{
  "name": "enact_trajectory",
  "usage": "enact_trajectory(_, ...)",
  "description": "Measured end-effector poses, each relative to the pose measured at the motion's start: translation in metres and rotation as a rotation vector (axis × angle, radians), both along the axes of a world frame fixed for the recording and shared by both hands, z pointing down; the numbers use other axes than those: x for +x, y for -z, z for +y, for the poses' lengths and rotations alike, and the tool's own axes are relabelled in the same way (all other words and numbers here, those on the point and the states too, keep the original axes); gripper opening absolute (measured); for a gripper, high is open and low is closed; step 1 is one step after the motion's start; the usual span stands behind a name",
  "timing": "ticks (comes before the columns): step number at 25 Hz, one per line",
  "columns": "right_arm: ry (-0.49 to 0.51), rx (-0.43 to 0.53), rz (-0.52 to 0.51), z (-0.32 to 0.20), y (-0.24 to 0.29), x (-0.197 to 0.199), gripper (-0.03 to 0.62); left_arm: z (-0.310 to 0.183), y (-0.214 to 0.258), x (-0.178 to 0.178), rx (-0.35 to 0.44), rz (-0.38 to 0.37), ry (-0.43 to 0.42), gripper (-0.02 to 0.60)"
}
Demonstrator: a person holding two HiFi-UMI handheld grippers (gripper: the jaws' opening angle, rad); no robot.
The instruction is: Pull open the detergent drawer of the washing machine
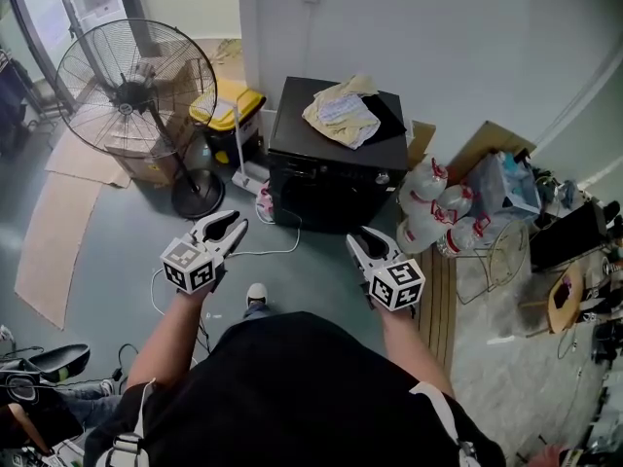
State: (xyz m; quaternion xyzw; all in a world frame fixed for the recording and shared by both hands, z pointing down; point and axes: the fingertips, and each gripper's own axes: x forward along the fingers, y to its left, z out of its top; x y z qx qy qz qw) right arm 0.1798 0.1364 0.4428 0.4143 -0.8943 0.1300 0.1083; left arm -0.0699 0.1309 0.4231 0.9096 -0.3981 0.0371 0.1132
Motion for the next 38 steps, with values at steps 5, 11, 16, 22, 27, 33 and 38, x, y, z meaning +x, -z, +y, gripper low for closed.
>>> enact_trajectory(5,-0.01,-0.003,0.003,-0.012,-0.001,-0.005,0.121,-0.01,-0.002,-0.007,-0.007,0.0,-0.007,0.118)
enact_trajectory(11,-0.014,-0.011,0.006,-0.026,-0.007,-0.013,0.149,-0.029,-0.011,-0.013,-0.023,0.0,-0.016,0.123)
enact_trajectory(16,-0.038,-0.011,-0.017,-0.041,-0.004,-0.016,0.153,-0.047,-0.013,-0.018,-0.037,-0.003,-0.036,0.126)
enact_trajectory(22,-0.061,-0.015,-0.031,-0.058,-0.004,-0.019,0.158,-0.069,-0.015,-0.021,-0.046,0.001,-0.055,0.127)
enact_trajectory(27,-0.072,-0.031,-0.026,-0.071,-0.01,-0.022,0.158,-0.086,-0.02,-0.025,-0.056,0.001,-0.072,0.129)
enact_trajectory(33,-0.071,-0.044,-0.013,-0.09,-0.015,-0.032,0.16,-0.109,-0.025,-0.032,-0.069,-0.002,-0.087,0.13)
enact_trajectory(38,-0.069,-0.048,-0.004,-0.103,-0.019,-0.038,0.161,-0.125,-0.031,-0.036,-0.077,-0.008,-0.102,0.133)
